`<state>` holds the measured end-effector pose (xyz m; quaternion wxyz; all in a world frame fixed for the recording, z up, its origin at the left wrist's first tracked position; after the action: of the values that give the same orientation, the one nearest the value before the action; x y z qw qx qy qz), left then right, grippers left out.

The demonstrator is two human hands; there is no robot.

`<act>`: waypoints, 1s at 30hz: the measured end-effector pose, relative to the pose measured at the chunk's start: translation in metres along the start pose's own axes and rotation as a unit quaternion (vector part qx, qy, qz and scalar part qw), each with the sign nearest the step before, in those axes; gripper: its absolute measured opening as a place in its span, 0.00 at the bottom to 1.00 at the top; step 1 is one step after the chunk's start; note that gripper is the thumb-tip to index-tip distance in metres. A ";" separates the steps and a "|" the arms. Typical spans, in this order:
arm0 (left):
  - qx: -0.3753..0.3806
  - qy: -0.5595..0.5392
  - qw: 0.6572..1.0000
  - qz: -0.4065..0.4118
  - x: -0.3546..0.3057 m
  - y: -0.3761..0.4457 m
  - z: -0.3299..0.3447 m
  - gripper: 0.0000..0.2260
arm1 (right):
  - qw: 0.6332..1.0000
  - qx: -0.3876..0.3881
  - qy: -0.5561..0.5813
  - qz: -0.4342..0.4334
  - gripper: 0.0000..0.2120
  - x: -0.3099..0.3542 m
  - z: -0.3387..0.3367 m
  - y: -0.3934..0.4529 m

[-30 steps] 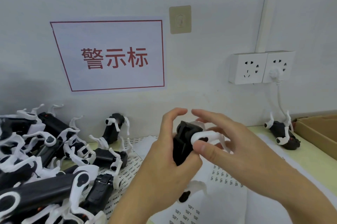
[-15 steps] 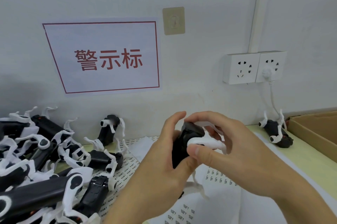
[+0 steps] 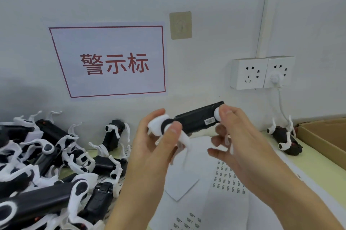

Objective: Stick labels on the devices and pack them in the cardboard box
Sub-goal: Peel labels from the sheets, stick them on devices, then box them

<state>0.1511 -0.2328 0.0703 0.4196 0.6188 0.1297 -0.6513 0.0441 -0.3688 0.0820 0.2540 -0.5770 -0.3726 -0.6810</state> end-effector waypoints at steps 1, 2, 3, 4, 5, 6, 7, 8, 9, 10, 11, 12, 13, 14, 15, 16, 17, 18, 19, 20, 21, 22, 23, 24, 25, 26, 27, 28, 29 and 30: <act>-0.022 -0.013 1.000 0.006 -0.001 0.001 -0.003 0.25 | 1.000 0.014 0.008 0.006 0.21 -0.002 0.003 0.001; -0.036 -0.024 0.999 0.009 -0.002 0.001 -0.006 0.25 | 1.000 0.026 0.007 0.009 0.22 -0.004 0.004 0.002; -0.042 -0.029 0.999 0.011 -0.003 0.001 -0.008 0.25 | 0.999 0.034 0.002 0.010 0.22 -0.005 0.003 0.003; -0.041 -0.032 0.999 0.011 -0.003 0.001 -0.009 0.24 | 0.999 0.039 -0.004 0.012 0.22 -0.006 0.000 0.004; -0.036 -0.033 0.999 0.008 -0.003 0.001 -0.008 0.22 | 0.999 0.041 -0.007 0.016 0.22 -0.007 -0.002 0.005; -0.029 -0.034 0.999 0.004 -0.002 0.001 -0.007 0.21 | 0.999 0.043 -0.006 0.021 0.20 -0.007 -0.006 0.006; -0.022 -0.035 0.999 0.001 -0.002 0.001 -0.006 0.20 | 0.999 0.043 -0.006 0.026 0.18 -0.007 -0.009 0.006; -0.016 -0.035 0.999 0.002 -0.001 0.001 -0.005 0.20 | 0.999 0.042 -0.015 0.026 0.18 -0.005 -0.012 0.005; -0.012 -0.032 0.999 0.004 -0.001 0.000 -0.005 0.20 | 0.998 0.042 -0.039 0.014 0.19 -0.002 -0.016 0.003; -0.005 -0.023 1.000 0.005 -0.001 0.000 -0.005 0.20 | 0.996 0.045 -0.075 -0.009 0.21 0.002 -0.018 0.001; 0.005 -0.011 1.000 0.006 -0.002 0.000 -0.005 0.21 | 0.991 0.057 -0.115 -0.039 0.23 0.008 -0.020 -0.002; 0.018 0.001 1.000 0.006 -0.003 -0.001 -0.003 0.22 | 0.983 0.077 -0.151 -0.066 0.25 0.014 -0.020 -0.005; 0.034 0.011 0.999 0.005 -0.004 -0.001 -0.001 0.25 | 0.975 0.101 -0.180 -0.083 0.25 0.019 -0.019 -0.008; 0.050 0.020 0.999 0.005 -0.004 -0.002 0.003 0.27 | 0.966 0.127 -0.208 -0.088 0.24 0.022 -0.019 -0.010; 0.065 0.027 0.998 0.007 -0.004 -0.003 0.007 0.29 | 0.956 0.149 -0.238 -0.086 0.23 0.024 -0.020 -0.012; 0.077 0.034 0.996 0.010 -0.004 -0.004 0.012 0.30 | 0.946 0.164 -0.269 -0.079 0.21 0.024 -0.023 -0.013; 0.088 0.041 0.995 0.011 -0.003 -0.005 0.017 0.31 | 0.937 0.174 -0.295 -0.069 0.19 0.024 -0.026 -0.015; 0.101 0.049 0.994 0.011 -0.002 -0.006 0.023 0.32 | 0.931 0.179 -0.312 -0.060 0.18 0.024 -0.030 -0.017; 0.116 0.056 0.992 0.010 -0.001 -0.008 0.028 0.33 | 0.929 0.181 -0.320 -0.052 0.17 0.024 -0.035 -0.018; 0.129 0.064 0.989 0.008 0.001 -0.009 0.034 0.33 | 0.928 0.182 -0.322 -0.046 0.16 0.024 -0.039 -0.020; 0.141 0.073 0.987 0.004 0.003 -0.011 0.040 0.32 | 0.926 0.181 -0.328 -0.040 0.15 0.024 -0.044 -0.022; 0.149 0.080 0.986 -0.003 0.007 -0.012 0.046 0.32 | 0.923 0.180 -0.337 -0.035 0.14 0.023 -0.051 -0.024; 0.154 0.084 0.984 -0.010 0.010 -0.013 0.052 0.31 | 0.921 0.176 -0.346 -0.027 0.13 0.022 -0.061 -0.026; 0.155 0.090 0.984 -0.012 0.014 -0.014 0.057 0.31 | 0.921 0.165 -0.353 -0.018 0.12 0.021 -0.074 -0.029; 0.152 0.104 0.983 -0.011 0.020 -0.015 0.061 0.31 | 0.922 0.149 -0.357 -0.009 0.11 0.021 -0.090 -0.032; 0.143 0.127 0.981 -0.012 0.027 -0.016 0.064 0.28 | 0.926 0.127 -0.357 0.000 0.10 0.022 -0.110 -0.036; 0.132 0.155 0.979 -0.016 0.035 -0.016 0.067 0.23 | 0.931 0.099 -0.352 0.007 0.09 0.023 -0.133 -0.041; 0.124 0.192 0.973 -0.020 0.044 -0.018 0.070 0.16 | 0.937 0.063 -0.343 0.011 0.09 0.025 -0.157 -0.046; 0.122 0.243 0.962 -0.024 0.056 -0.020 0.072 0.13 | 0.943 0.022 -0.331 0.012 0.09 0.027 -0.183 -0.052; 0.124 0.306 0.944 -0.023 0.069 -0.023 0.074 0.12 | 0.951 -0.022 -0.309 0.012 0.09 0.029 -0.209 -0.057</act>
<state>0.0909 -0.2965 0.0135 0.2643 0.8323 0.1840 -0.4513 -0.1309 -0.4996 0.0863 0.1219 -0.7690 -0.4111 -0.4741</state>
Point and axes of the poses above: each hand's wrist, its own y-axis towards the middle knuckle, its own z-axis out of the palm, x = y × z, the point moved 5 cm from there along y, towards the middle knuckle, and after that the axes turned 3 degrees about x, right-handed, at the moved point
